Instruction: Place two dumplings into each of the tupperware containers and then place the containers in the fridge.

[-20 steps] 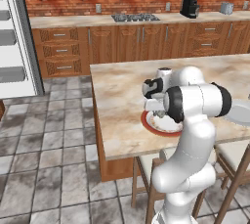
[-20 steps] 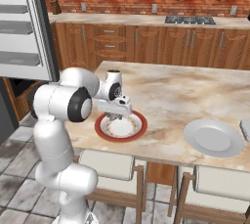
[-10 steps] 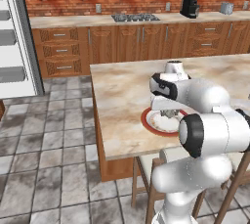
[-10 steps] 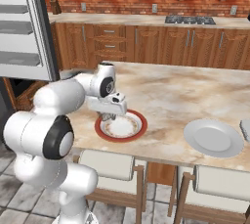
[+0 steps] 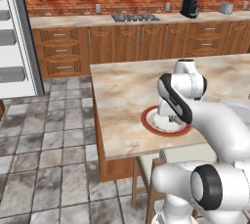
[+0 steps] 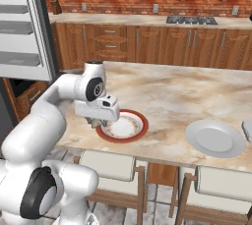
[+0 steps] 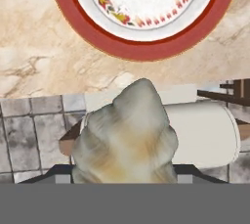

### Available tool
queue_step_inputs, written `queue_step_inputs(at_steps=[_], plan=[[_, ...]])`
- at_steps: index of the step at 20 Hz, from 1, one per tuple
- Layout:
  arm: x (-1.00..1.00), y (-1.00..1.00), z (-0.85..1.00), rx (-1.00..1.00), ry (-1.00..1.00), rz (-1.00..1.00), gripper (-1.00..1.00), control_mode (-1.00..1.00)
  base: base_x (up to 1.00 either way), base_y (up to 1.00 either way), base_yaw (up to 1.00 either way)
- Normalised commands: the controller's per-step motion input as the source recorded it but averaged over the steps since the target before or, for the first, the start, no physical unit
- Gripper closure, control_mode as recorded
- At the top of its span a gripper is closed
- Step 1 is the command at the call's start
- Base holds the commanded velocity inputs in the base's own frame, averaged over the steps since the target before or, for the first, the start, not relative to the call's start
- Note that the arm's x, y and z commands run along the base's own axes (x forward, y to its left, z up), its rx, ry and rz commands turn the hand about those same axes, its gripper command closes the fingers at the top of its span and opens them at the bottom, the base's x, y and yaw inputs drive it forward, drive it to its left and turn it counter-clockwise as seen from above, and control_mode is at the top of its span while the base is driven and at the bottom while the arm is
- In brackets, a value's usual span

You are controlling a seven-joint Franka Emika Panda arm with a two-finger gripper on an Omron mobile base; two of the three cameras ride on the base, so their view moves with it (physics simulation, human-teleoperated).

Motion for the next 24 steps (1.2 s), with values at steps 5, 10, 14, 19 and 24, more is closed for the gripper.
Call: queue_step_inputs(at_steps=[5,10,14,19,24], plan=[[-0.25,0.11,0.28,-0.01,0.06,0.00,1.00,-1.00,0.00,0.00,0.00],[-0.25,0.06,0.24,-0.05,-0.01,0.01,1.00,-1.00,0.00,0.00,0.00],[-0.20,0.00,0.17,-0.01,0.00,0.00,1.00,-1.00,0.00,0.00,0.00],[-0.30,0.00,0.30,0.00,-0.02,0.00,1.00,-1.00,0.00,0.00,0.00],[-0.45,0.00,0.33,0.00,-0.03,0.00,1.00,-1.00,0.00,0.00,0.00]])
